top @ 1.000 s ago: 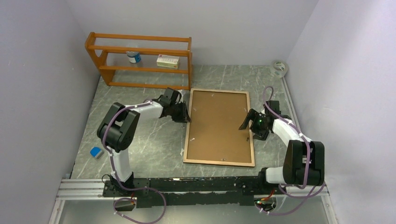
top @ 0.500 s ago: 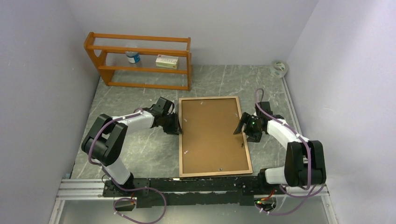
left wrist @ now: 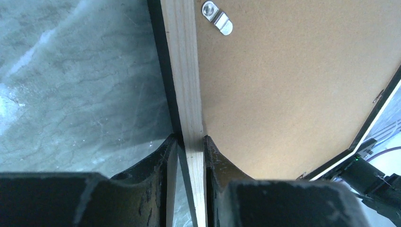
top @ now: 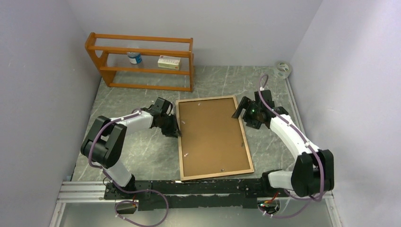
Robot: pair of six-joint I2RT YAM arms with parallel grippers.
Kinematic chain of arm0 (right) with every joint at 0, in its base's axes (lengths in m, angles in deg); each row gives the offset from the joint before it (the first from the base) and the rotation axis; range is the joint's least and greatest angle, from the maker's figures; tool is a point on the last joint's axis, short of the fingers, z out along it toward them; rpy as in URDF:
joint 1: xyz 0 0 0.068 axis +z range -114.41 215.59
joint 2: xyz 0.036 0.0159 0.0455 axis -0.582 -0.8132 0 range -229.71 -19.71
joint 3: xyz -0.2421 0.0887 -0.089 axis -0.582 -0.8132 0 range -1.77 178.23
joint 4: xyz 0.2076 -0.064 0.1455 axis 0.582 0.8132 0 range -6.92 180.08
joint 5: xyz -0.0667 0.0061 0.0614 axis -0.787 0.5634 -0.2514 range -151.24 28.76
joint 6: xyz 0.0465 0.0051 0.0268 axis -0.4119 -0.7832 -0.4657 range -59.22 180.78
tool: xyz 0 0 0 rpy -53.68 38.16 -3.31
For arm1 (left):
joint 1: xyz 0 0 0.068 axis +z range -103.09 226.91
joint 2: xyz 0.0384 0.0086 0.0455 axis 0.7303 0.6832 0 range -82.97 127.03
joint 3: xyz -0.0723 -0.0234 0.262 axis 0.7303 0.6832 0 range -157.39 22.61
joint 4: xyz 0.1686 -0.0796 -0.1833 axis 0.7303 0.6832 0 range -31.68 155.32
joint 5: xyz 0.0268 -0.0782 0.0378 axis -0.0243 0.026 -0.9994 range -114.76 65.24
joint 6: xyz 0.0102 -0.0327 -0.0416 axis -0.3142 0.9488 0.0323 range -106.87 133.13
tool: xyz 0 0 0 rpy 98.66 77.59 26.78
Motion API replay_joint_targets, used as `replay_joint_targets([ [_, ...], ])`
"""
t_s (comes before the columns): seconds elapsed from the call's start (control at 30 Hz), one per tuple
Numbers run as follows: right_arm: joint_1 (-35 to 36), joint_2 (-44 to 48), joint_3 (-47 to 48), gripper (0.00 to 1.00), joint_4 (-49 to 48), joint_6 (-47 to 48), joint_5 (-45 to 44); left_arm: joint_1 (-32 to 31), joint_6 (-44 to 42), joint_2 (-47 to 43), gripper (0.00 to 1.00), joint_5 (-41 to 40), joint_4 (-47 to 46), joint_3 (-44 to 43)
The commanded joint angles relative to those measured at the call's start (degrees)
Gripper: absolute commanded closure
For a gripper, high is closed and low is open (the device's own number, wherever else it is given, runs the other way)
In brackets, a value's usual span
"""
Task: Put the photo into the frame
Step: Move the photo frame to the center of the board, then install the photo frame at the center of the board.
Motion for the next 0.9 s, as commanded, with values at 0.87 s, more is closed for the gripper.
replay_joint_targets([
  [0.87,46.0,-19.8,-7.5,0.46,-44.2,-31.7,2.7,3.6,-4.1,3.3,0.84,9.6,9.1,-2.1],
])
